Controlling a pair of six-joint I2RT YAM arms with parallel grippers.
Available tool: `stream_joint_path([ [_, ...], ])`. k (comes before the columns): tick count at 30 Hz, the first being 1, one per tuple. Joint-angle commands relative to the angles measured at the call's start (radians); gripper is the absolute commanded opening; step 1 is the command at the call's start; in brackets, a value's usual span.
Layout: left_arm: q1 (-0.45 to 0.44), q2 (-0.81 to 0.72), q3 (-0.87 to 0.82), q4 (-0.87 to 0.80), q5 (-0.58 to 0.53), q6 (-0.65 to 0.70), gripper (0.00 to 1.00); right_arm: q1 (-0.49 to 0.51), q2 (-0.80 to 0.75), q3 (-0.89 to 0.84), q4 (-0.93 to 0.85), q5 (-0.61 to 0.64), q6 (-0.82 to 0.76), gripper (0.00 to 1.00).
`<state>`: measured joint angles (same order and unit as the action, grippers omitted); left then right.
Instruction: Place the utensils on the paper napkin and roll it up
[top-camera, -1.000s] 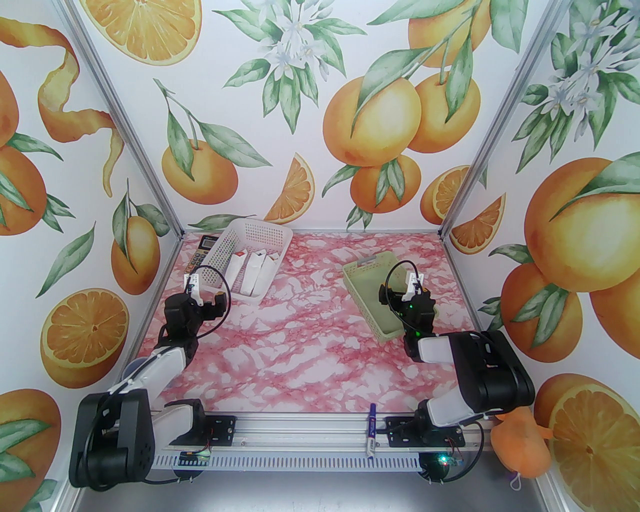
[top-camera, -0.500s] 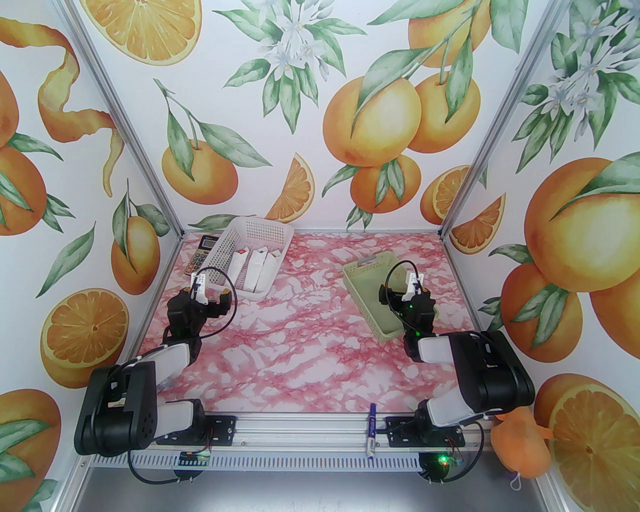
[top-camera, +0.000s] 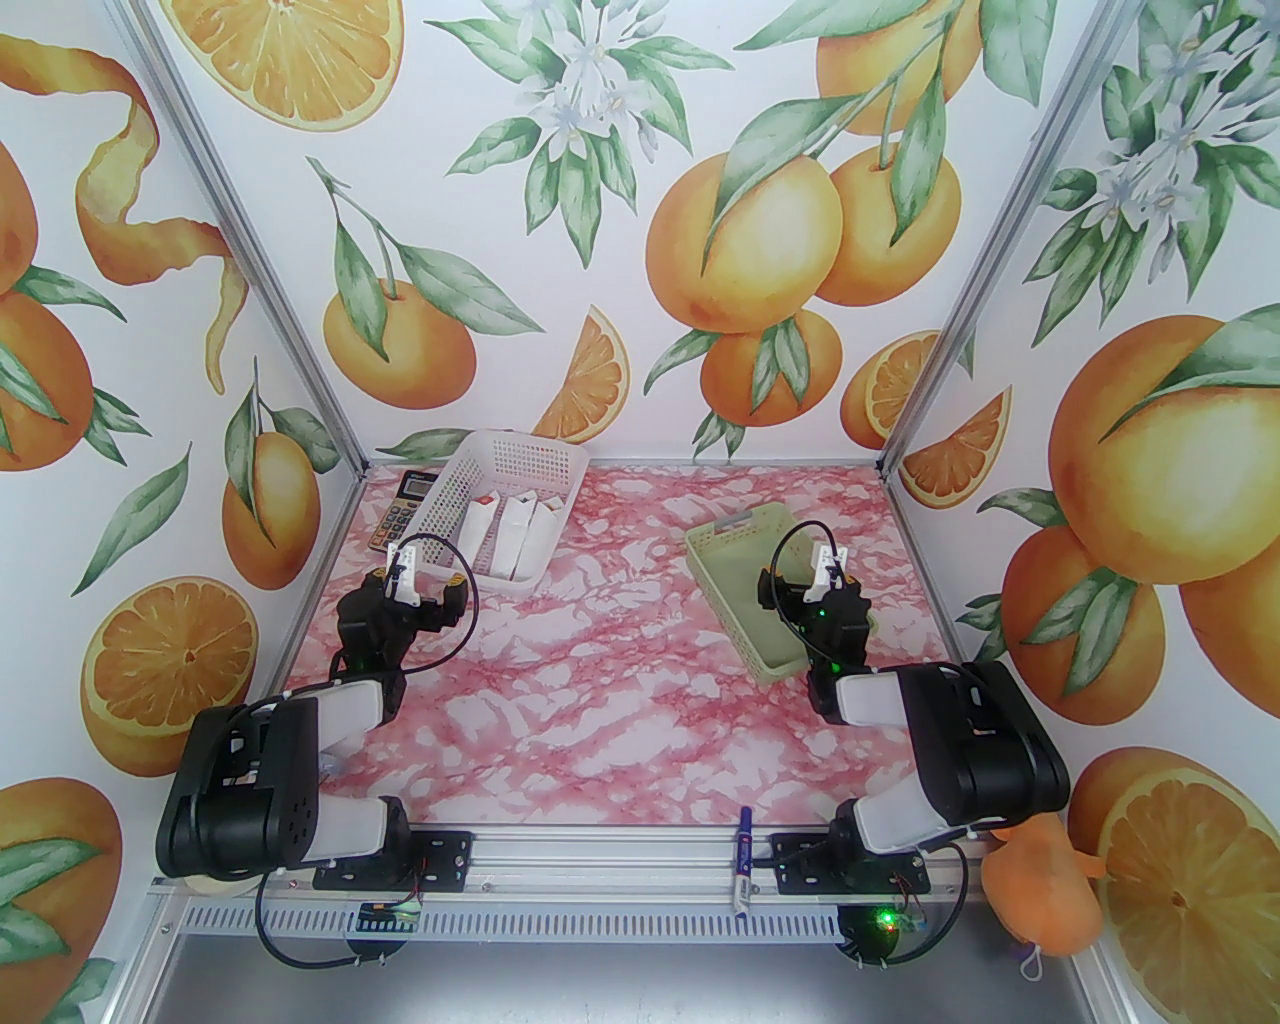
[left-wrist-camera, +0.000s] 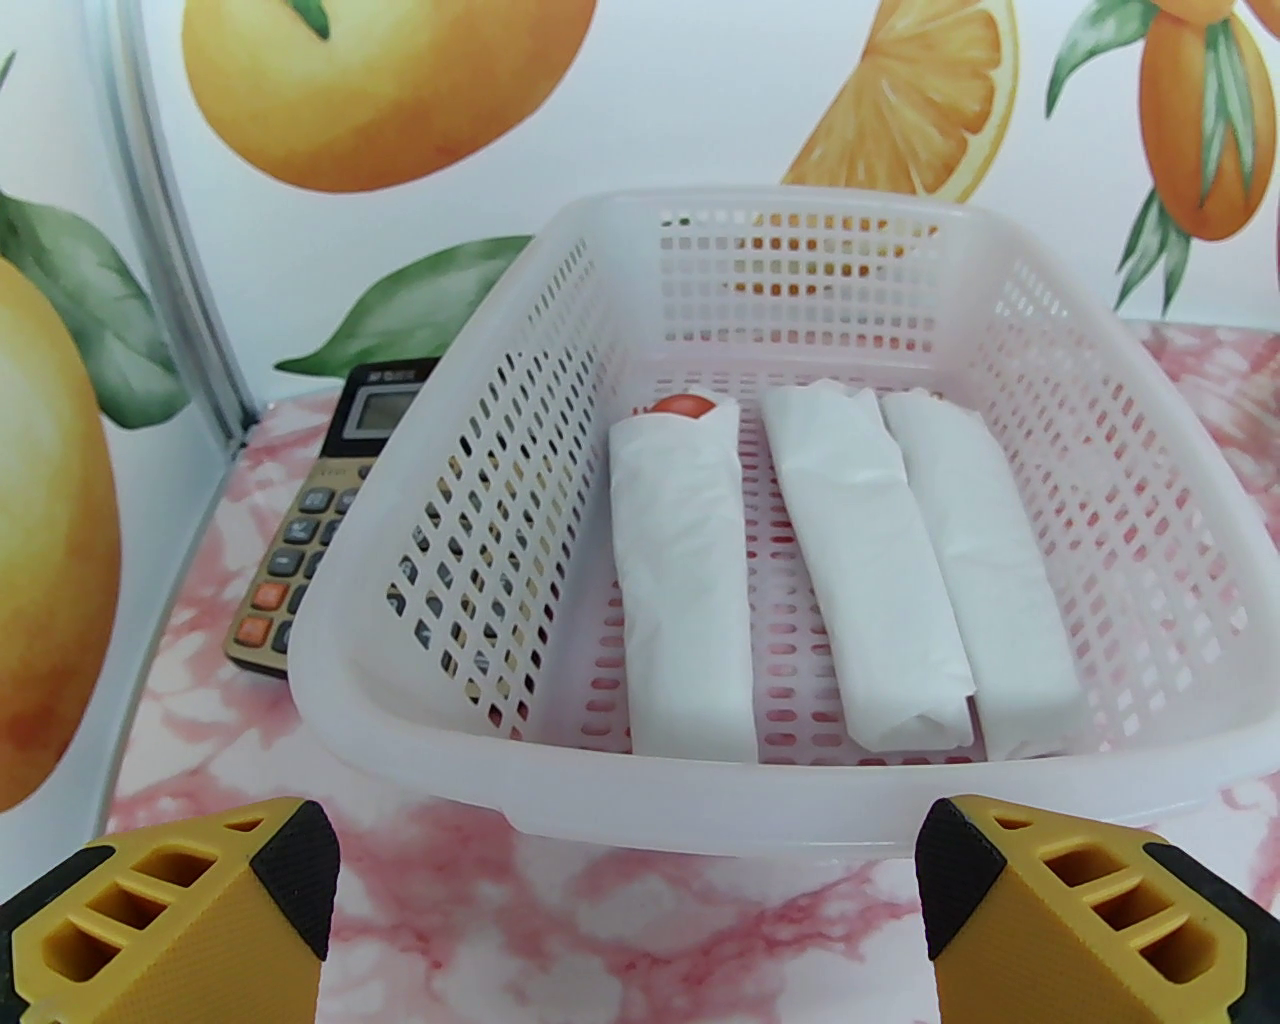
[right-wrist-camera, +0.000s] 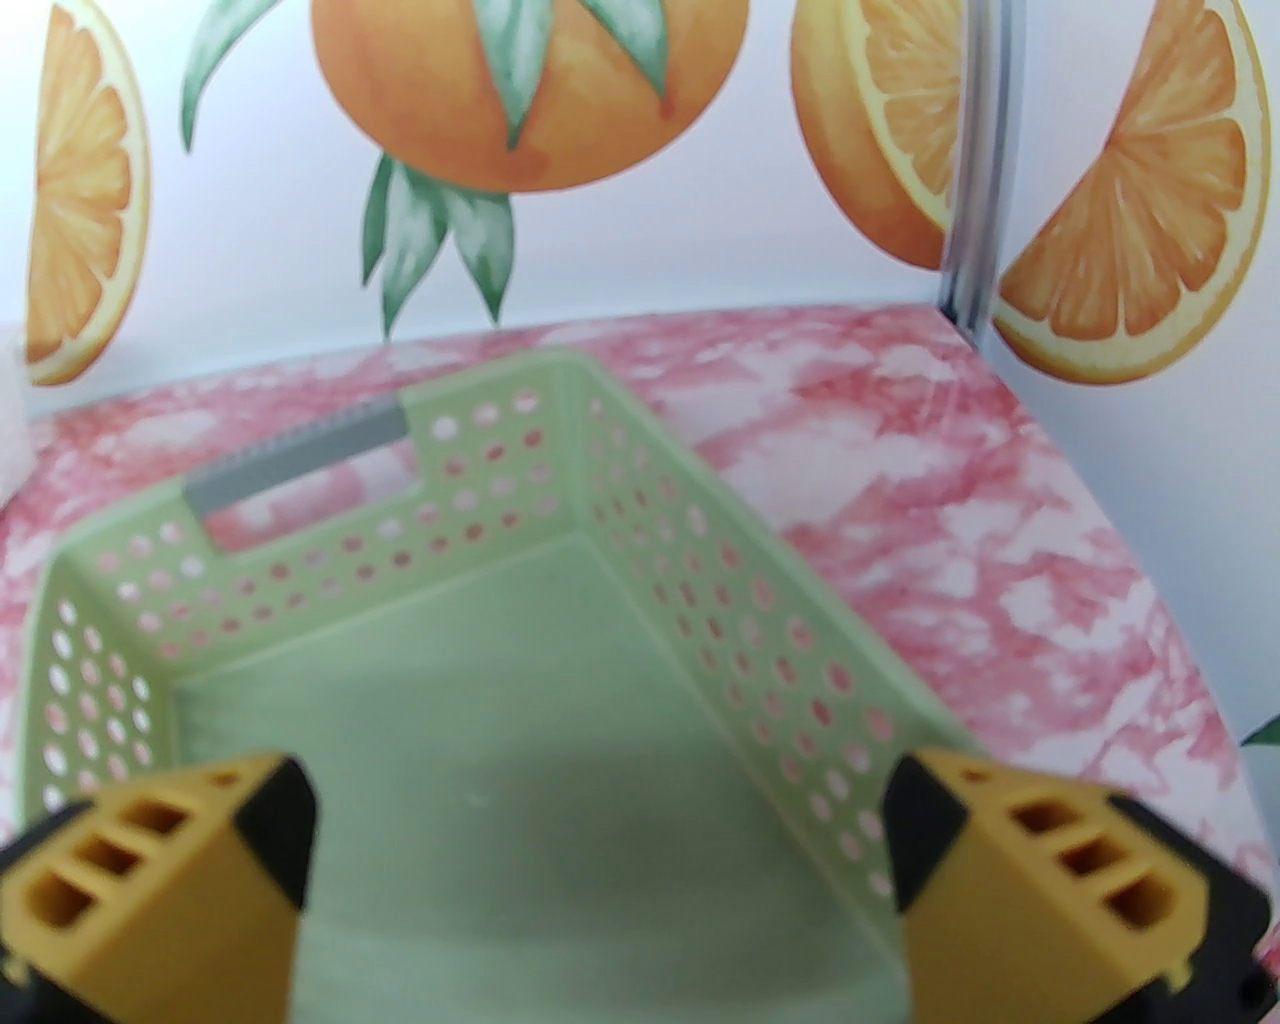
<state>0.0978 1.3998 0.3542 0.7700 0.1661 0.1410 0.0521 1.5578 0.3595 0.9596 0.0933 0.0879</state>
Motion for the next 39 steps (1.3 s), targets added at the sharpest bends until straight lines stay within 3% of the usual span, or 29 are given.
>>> stream_joint_path([
  [1,0.001,0.011,0.021,0.018,0.041,0.023,1.00,0.004,-0.005,0.004,-0.005,-0.003,-0.010,1.00],
  [5,0.001,0.016,0.031,0.006,0.058,0.022,1.00,0.004,-0.005,0.004,-0.005,-0.003,-0.011,1.00],
  [8,-0.004,0.054,0.002,0.144,0.117,-0.056,1.00,0.004,-0.005,0.004,-0.005,-0.004,-0.011,1.00],
  [12,-0.058,0.118,0.007,0.199,0.054,-0.024,1.00,0.005,-0.005,0.004,-0.005,-0.003,-0.011,1.00],
  [24,-0.073,0.240,-0.050,0.423,0.061,-0.003,1.00,0.006,-0.005,0.004,-0.005,-0.003,-0.010,1.00],
  [26,-0.075,0.274,-0.079,0.521,0.060,-0.004,1.00,0.005,-0.005,0.004,-0.007,-0.003,-0.010,1.00],
  [30,-0.075,0.271,-0.063,0.488,0.065,-0.004,1.00,0.005,-0.005,0.006,-0.007,-0.002,-0.010,1.00],
  [39,-0.075,0.252,0.059,0.232,0.078,0.003,1.00,0.006,-0.005,0.006,-0.009,-0.001,-0.011,1.00],
])
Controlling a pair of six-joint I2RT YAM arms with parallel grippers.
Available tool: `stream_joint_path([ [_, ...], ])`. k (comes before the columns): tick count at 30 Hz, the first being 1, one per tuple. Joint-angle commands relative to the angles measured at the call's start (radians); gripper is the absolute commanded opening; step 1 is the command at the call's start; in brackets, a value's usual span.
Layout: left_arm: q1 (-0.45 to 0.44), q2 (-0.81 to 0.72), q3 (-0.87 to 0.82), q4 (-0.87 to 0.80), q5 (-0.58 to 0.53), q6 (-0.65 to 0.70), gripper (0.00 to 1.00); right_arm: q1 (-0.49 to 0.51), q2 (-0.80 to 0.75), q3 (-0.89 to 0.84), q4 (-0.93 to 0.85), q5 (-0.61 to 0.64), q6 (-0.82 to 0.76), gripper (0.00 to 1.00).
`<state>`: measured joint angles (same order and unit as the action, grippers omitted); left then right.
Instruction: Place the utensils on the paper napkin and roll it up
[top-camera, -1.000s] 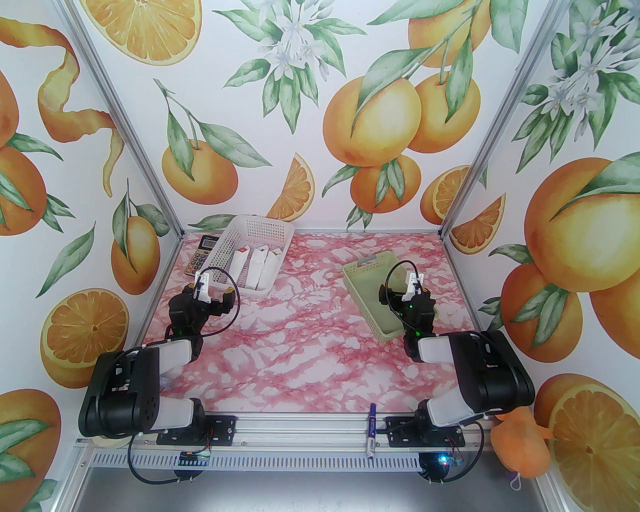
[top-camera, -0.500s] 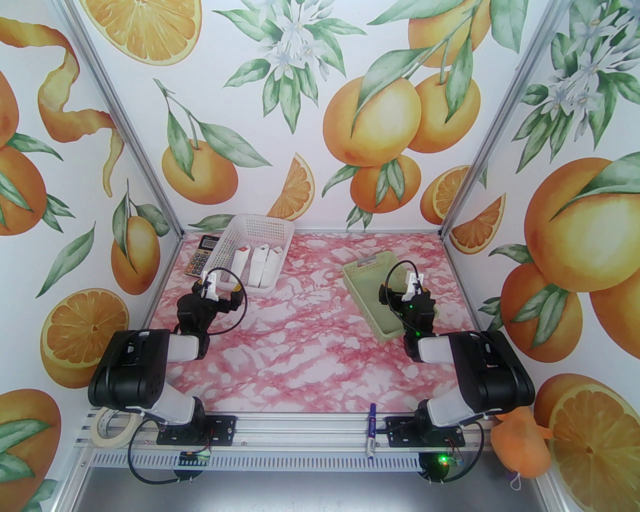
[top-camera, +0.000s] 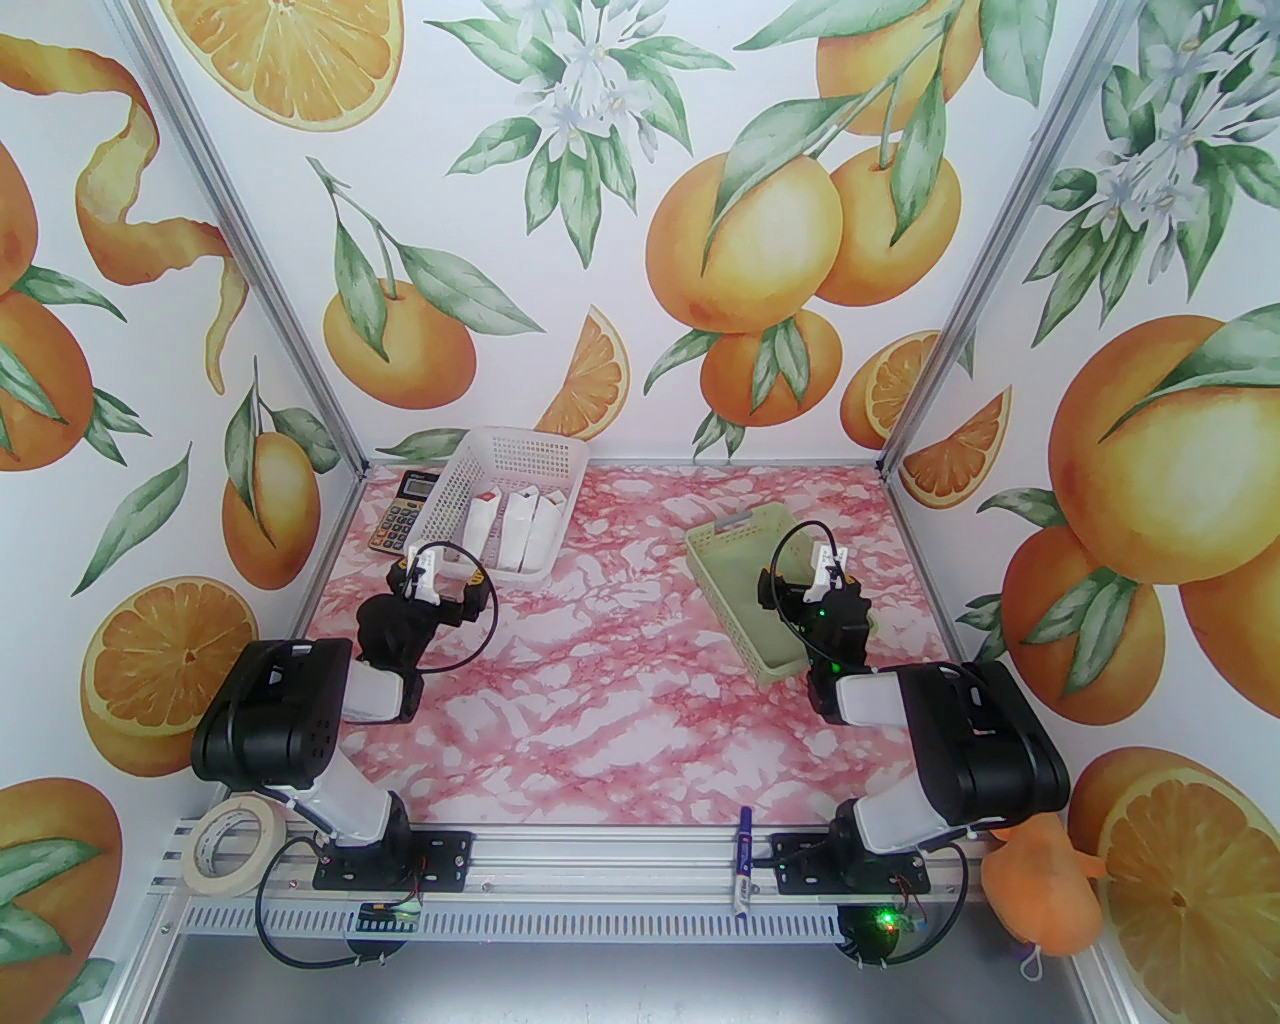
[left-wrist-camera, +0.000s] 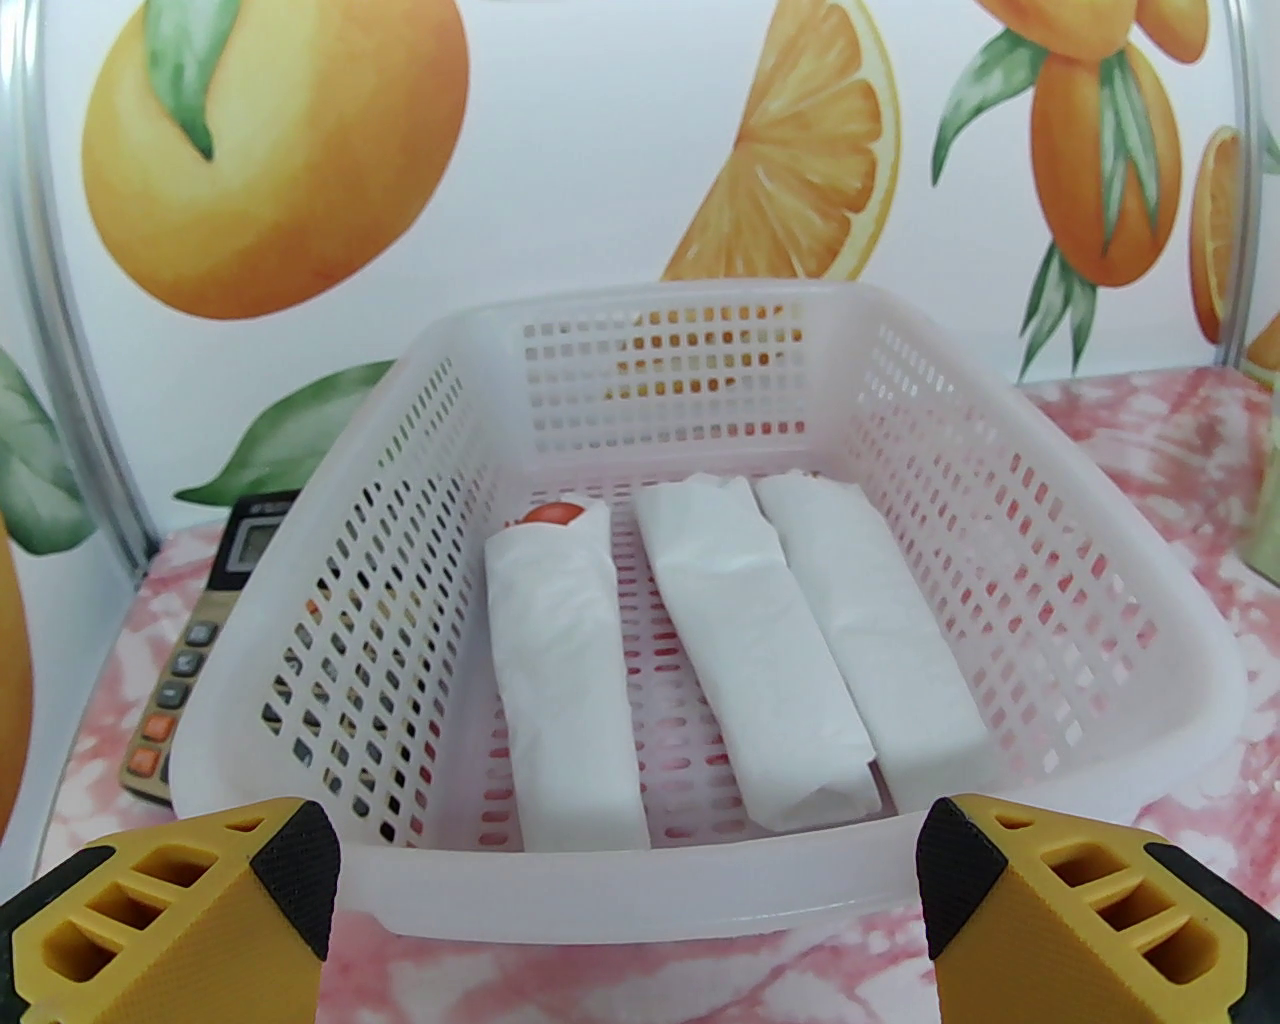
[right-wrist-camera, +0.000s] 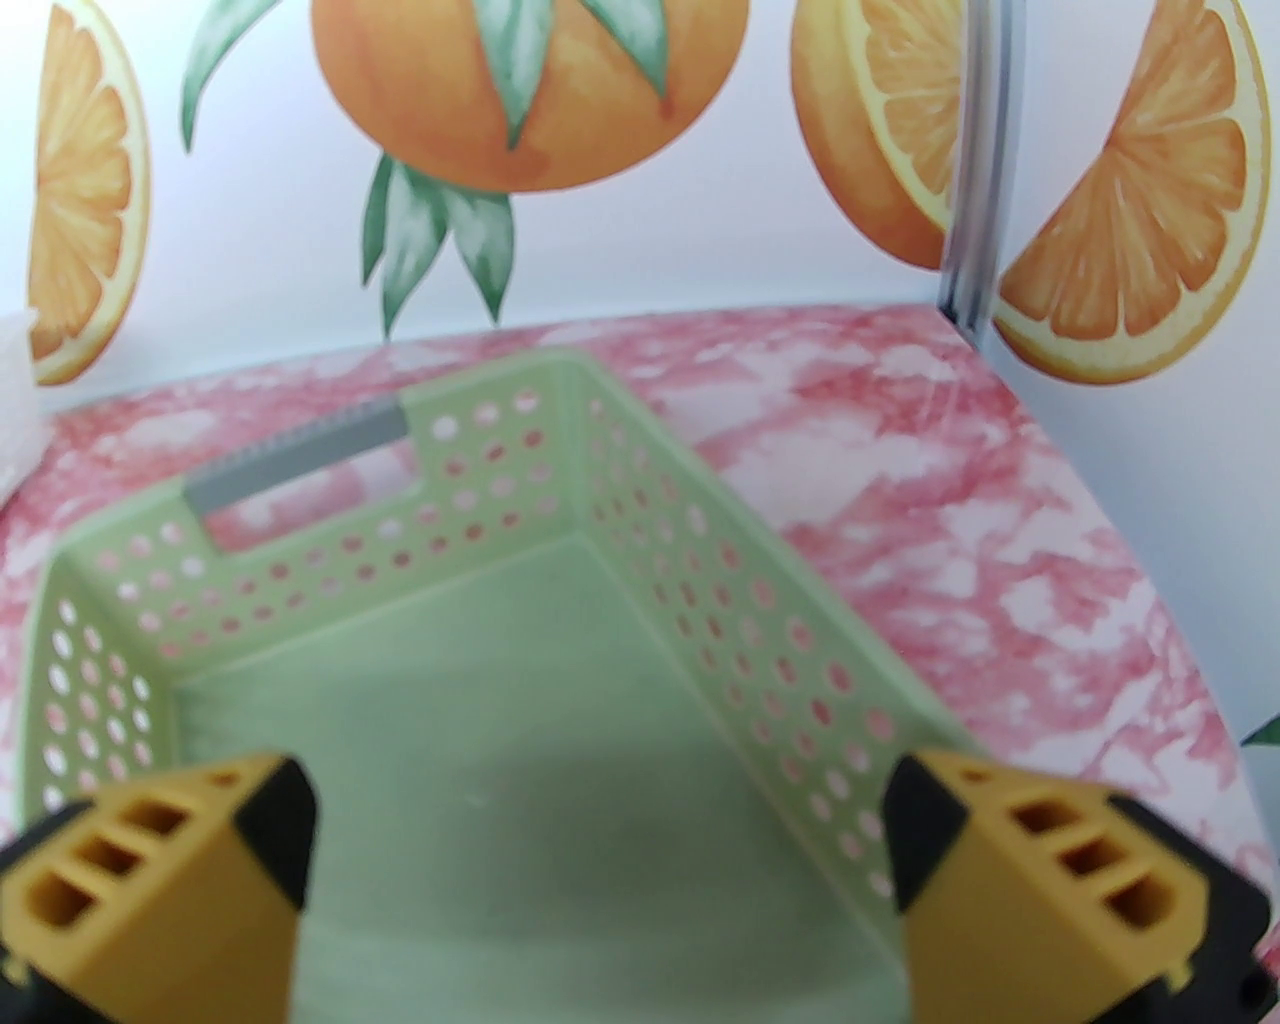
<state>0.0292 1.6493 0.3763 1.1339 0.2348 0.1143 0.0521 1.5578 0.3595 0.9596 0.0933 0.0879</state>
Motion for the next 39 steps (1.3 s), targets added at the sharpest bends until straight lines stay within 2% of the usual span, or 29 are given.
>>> stream_joint_path([
  [1,-0.004,0.004,0.036,-0.131,-0.003,0.023,1.00,0.004,-0.005,0.006,-0.009,-0.001,-0.010,1.00],
  [9,-0.004,0.005,0.047,-0.150,-0.046,0.007,1.00,0.005,-0.005,0.007,-0.010,0.000,-0.010,1.00],
  [18,-0.024,0.001,0.055,-0.173,-0.157,-0.001,1.00,0.007,-0.005,0.007,-0.012,0.003,-0.011,1.00],
  [23,-0.028,-0.001,0.053,-0.172,-0.164,0.002,1.00,0.016,-0.005,0.004,-0.004,-0.055,-0.043,1.00],
  [39,-0.029,0.000,0.053,-0.172,-0.164,0.002,1.00,0.022,-0.005,0.013,-0.022,-0.019,-0.037,1.00],
])
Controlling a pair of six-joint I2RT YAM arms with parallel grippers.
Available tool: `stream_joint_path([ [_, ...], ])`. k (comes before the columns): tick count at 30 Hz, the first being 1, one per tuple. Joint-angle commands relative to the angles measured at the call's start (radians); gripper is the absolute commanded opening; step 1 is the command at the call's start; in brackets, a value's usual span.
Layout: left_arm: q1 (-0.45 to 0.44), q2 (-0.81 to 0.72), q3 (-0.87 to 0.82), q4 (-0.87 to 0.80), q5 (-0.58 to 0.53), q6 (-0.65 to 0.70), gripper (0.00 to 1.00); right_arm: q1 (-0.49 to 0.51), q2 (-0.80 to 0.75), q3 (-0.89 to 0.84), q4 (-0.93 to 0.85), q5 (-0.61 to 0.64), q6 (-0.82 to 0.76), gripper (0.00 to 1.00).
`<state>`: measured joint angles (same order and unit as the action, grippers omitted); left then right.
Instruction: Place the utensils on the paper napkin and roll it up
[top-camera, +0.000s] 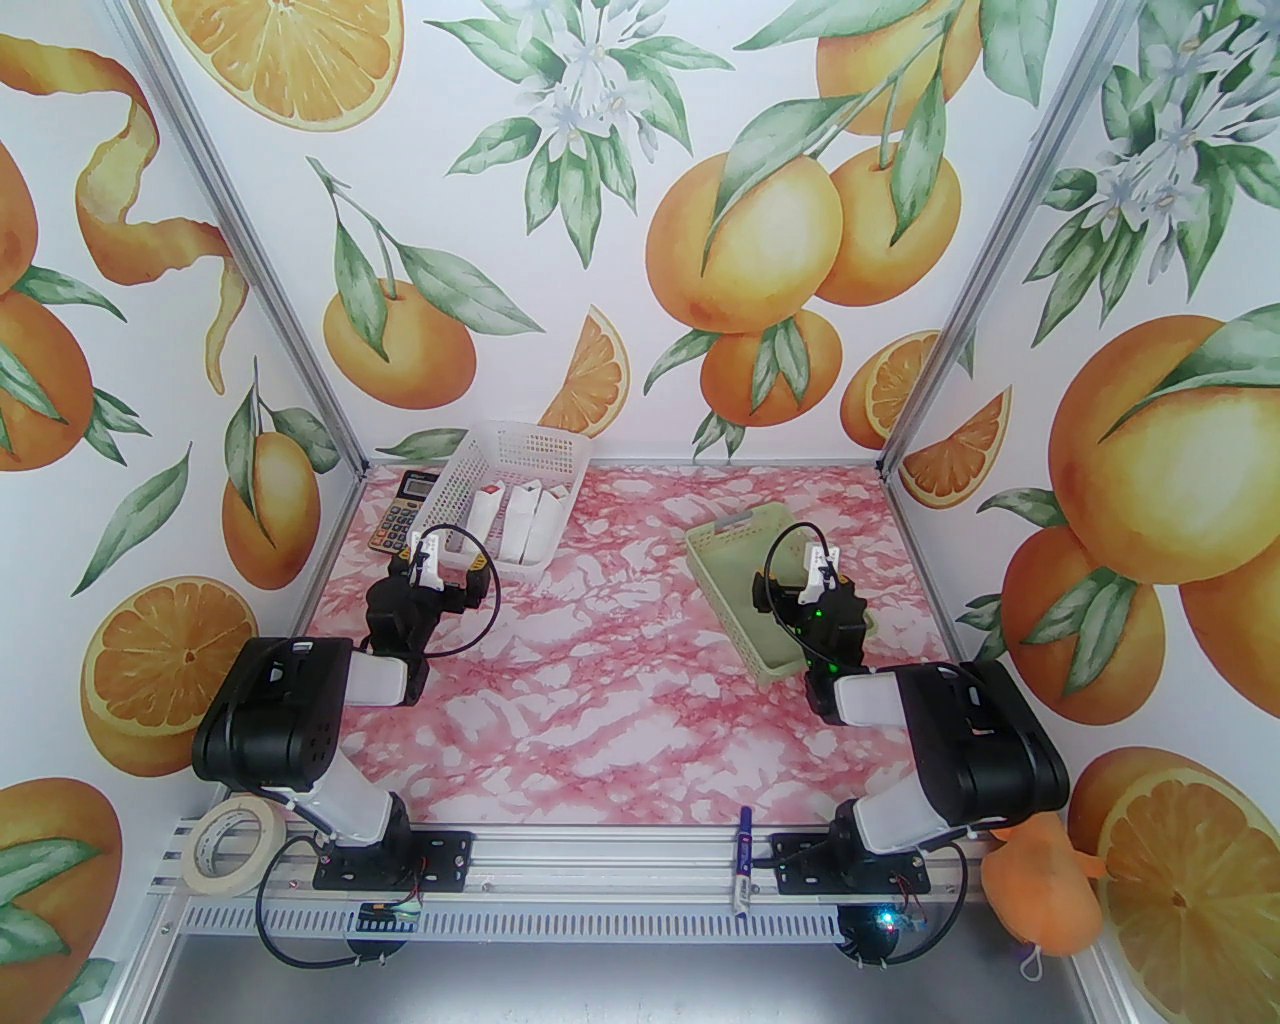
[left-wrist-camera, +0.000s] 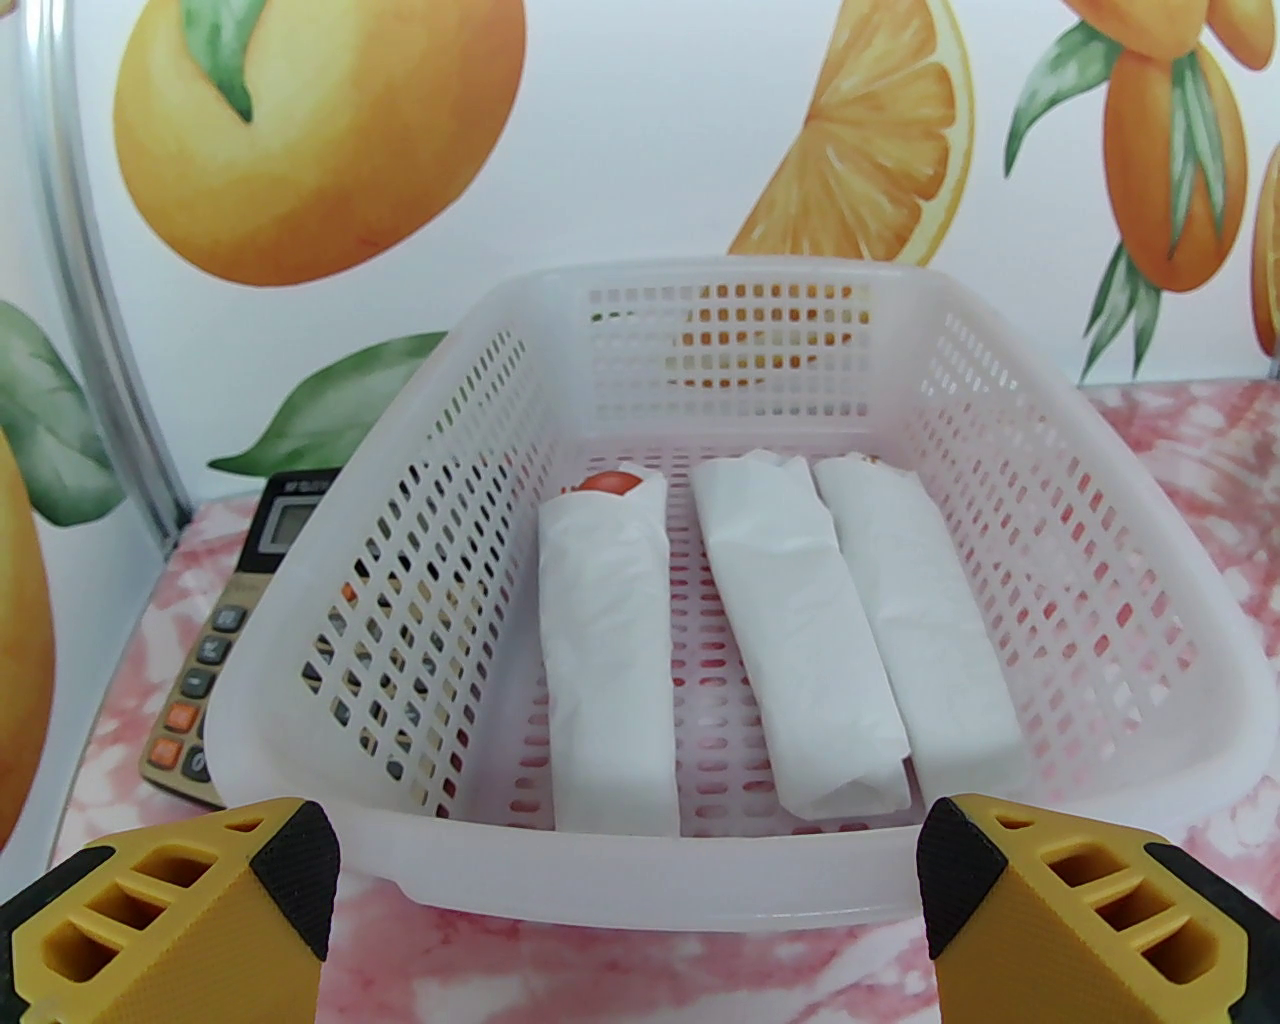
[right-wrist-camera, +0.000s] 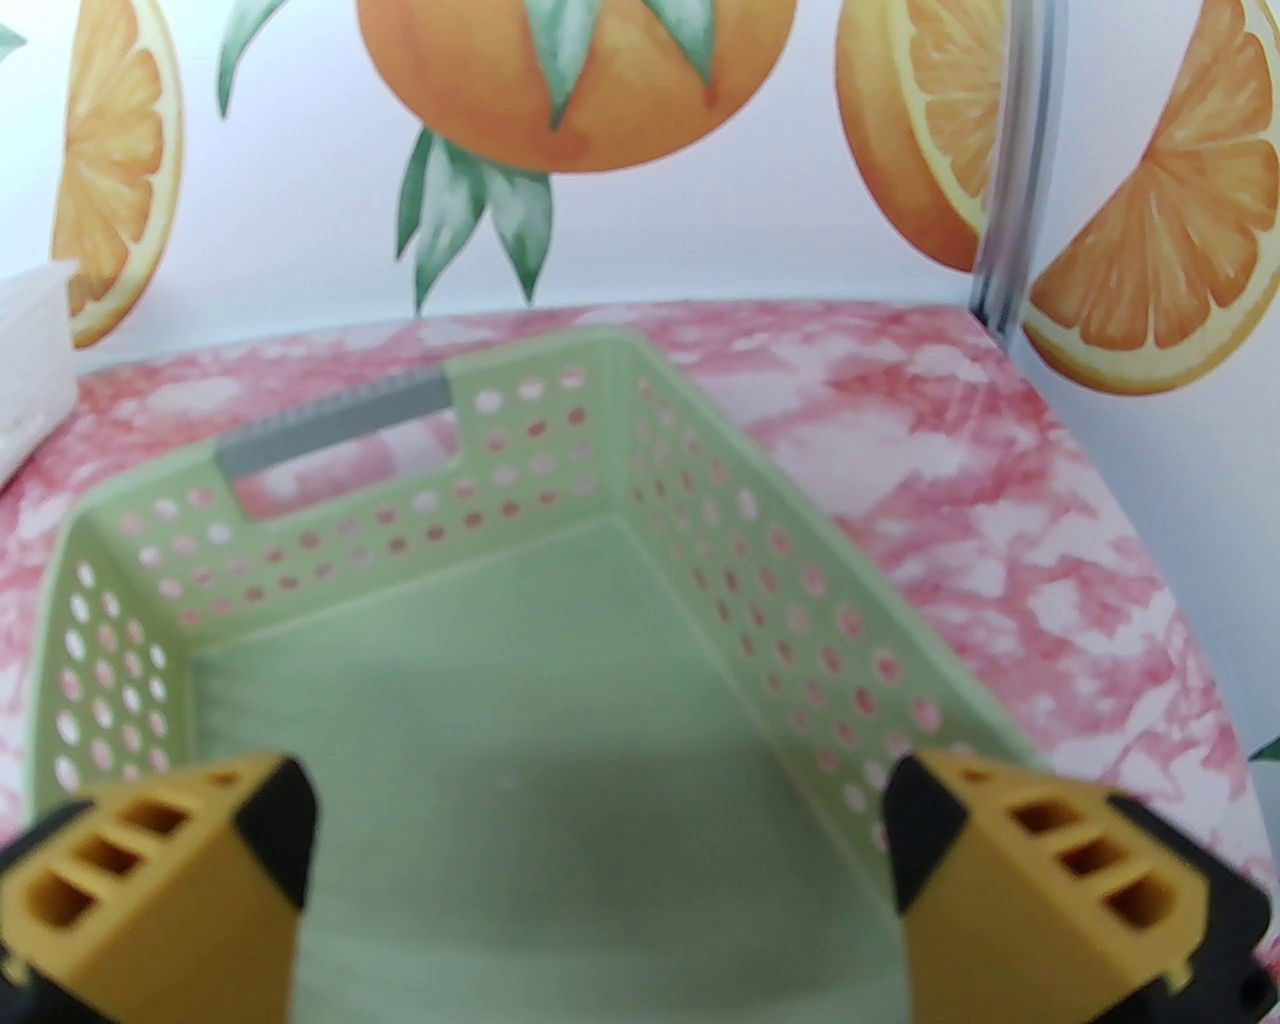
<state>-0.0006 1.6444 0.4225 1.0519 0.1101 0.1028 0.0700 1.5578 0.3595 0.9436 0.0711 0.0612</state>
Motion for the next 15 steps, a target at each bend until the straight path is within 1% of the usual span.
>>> stream_joint_path([
  [1,0.002,0.005,0.007,-0.090,-0.039,0.014,1.00,0.004,-0.005,0.013,-0.006,0.003,-0.011,1.00],
  [15,0.001,0.005,0.007,-0.089,-0.039,0.014,1.00,0.005,-0.005,0.018,-0.014,0.006,-0.010,1.00],
])
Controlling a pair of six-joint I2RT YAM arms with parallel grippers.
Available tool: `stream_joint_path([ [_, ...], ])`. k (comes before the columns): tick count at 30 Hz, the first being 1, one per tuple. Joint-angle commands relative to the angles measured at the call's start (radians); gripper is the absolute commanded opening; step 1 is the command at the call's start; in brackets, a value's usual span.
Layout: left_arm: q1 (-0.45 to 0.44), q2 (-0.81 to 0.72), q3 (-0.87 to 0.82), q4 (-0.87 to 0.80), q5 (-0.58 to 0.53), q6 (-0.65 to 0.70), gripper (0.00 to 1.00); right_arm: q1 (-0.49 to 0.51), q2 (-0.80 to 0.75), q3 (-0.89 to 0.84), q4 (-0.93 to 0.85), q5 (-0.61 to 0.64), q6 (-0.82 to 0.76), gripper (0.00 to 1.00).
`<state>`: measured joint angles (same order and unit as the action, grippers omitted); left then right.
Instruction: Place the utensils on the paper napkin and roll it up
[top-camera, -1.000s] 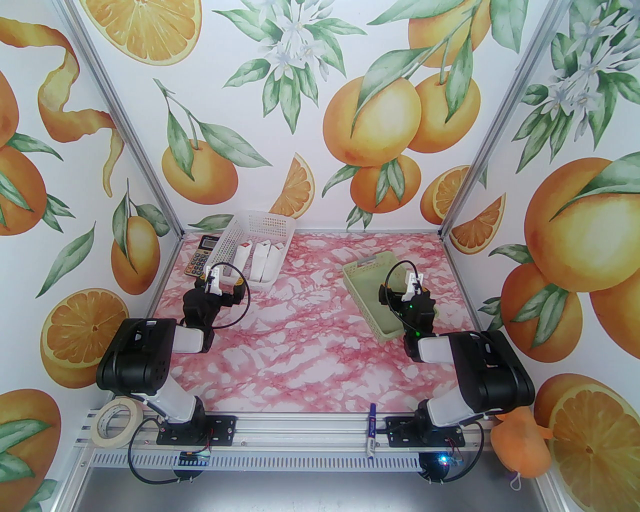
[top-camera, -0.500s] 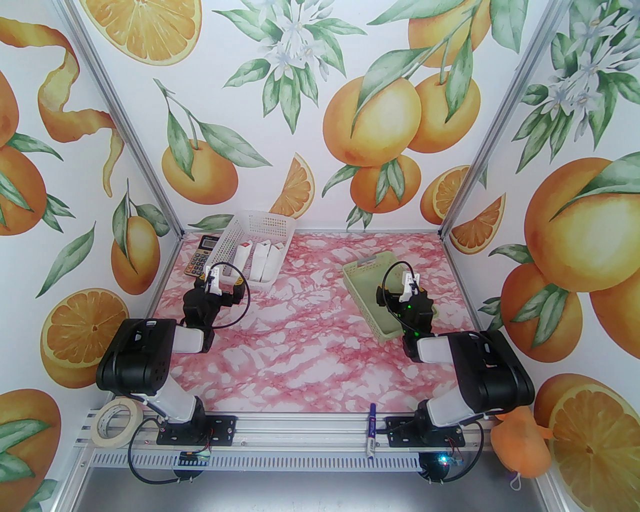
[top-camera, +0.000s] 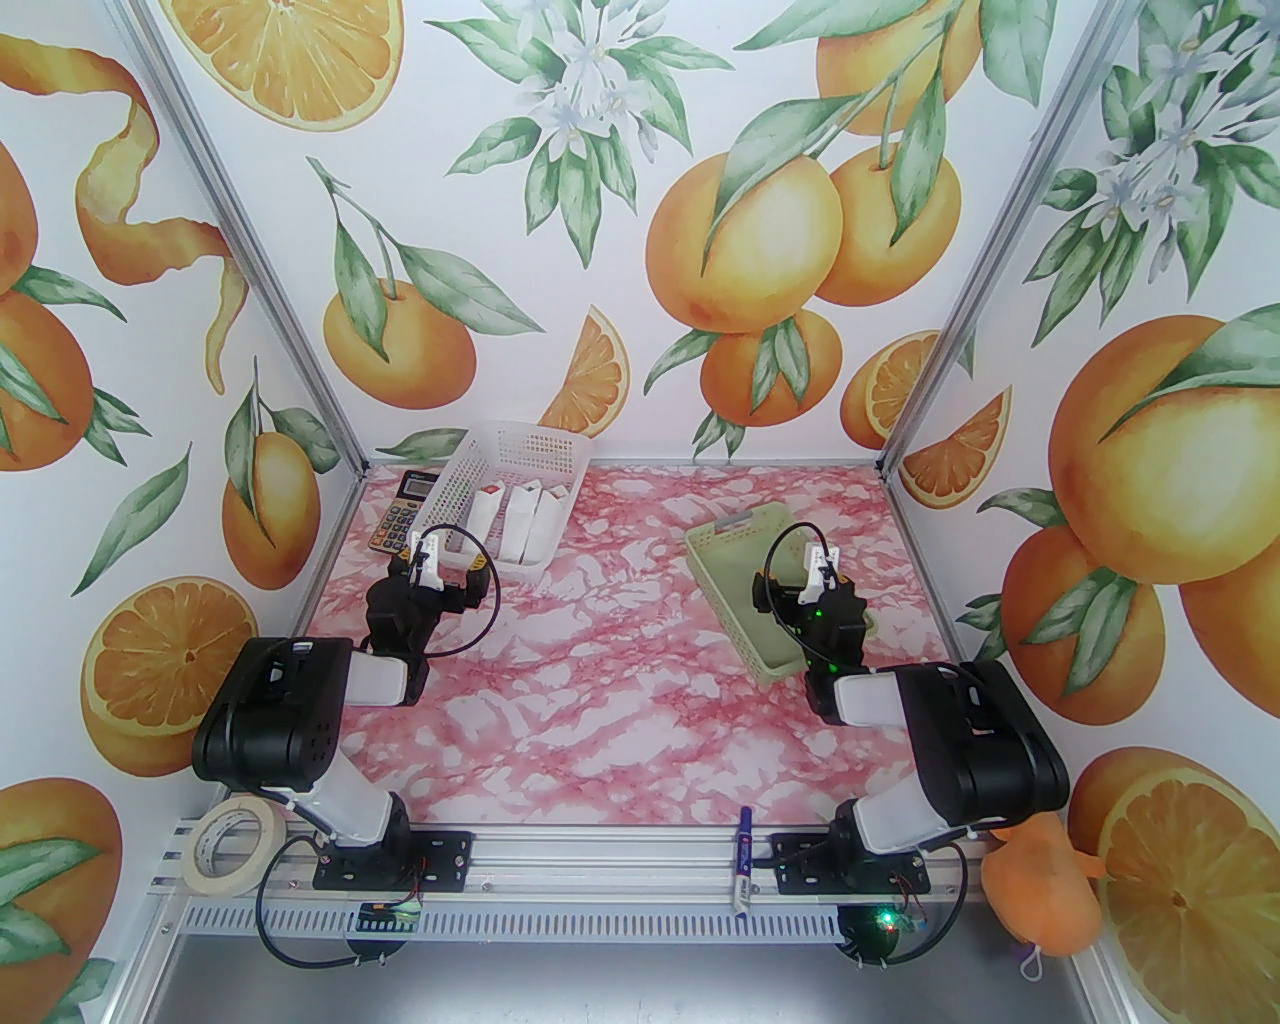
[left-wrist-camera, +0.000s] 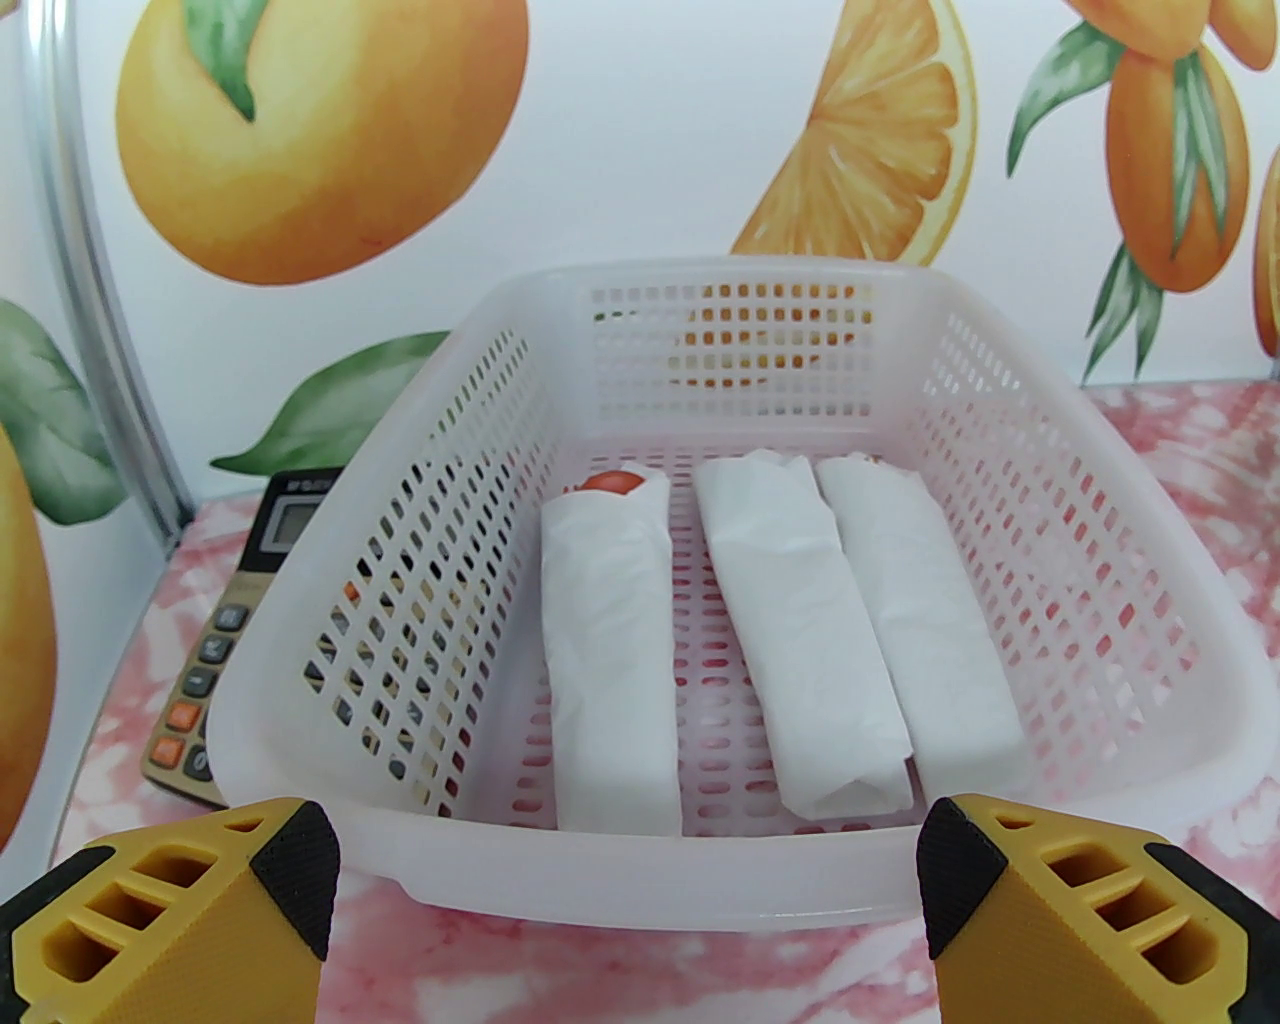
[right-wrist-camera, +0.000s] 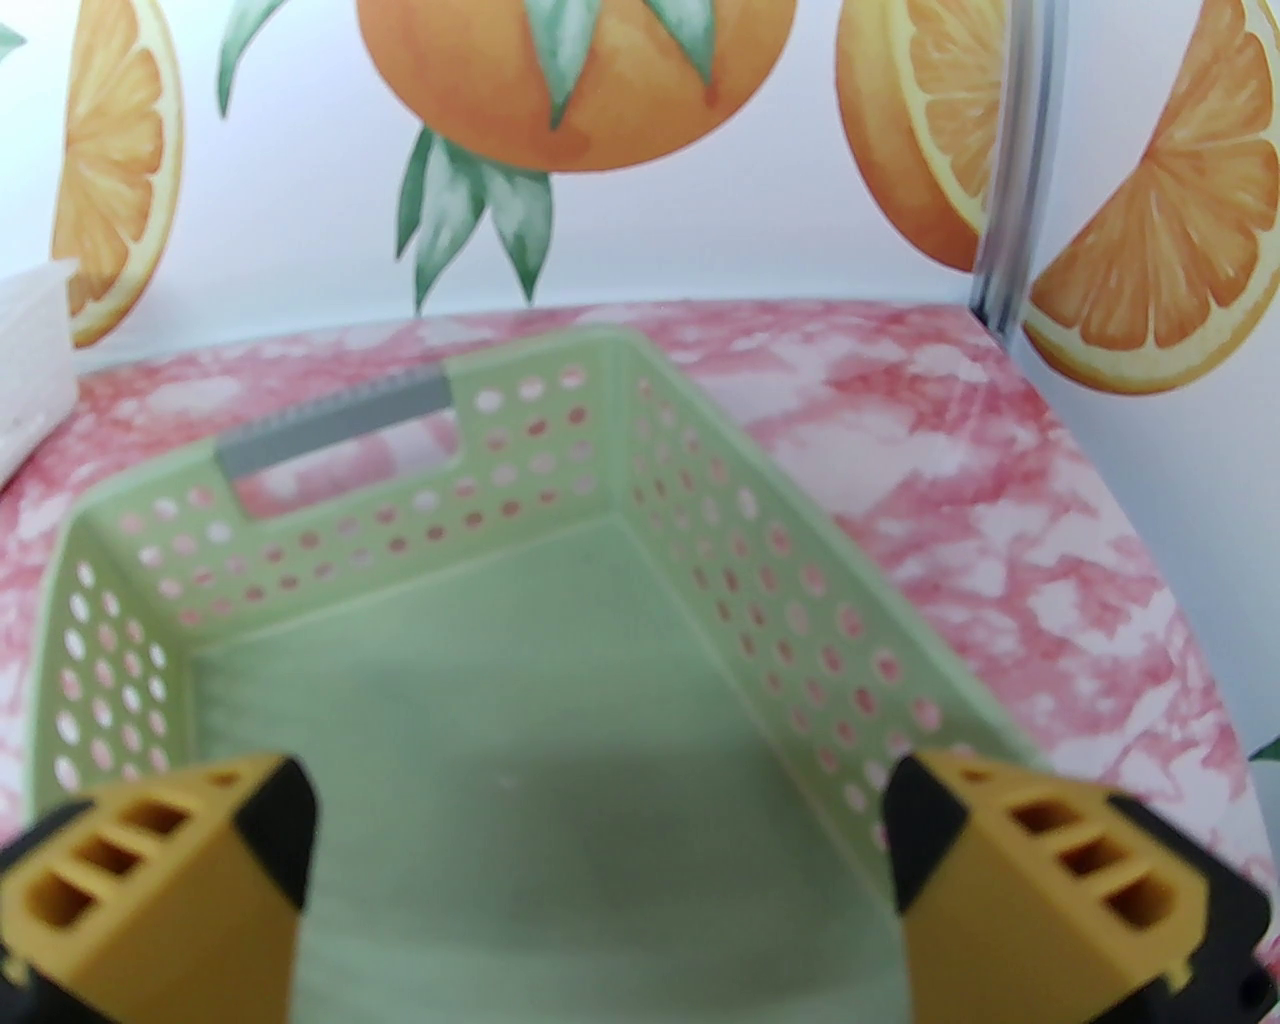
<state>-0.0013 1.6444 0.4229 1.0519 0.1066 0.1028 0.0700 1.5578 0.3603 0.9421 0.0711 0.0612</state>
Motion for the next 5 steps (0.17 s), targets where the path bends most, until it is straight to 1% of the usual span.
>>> stream_joint_path([
  [1,0.003,0.005,0.007,-0.090,-0.036,0.014,1.00,0.004,-0.005,0.017,-0.012,0.006,-0.010,1.00],
  [5,0.001,0.005,0.007,-0.088,-0.036,0.014,1.00,0.005,-0.005,0.016,-0.012,0.005,-0.010,1.00],
])
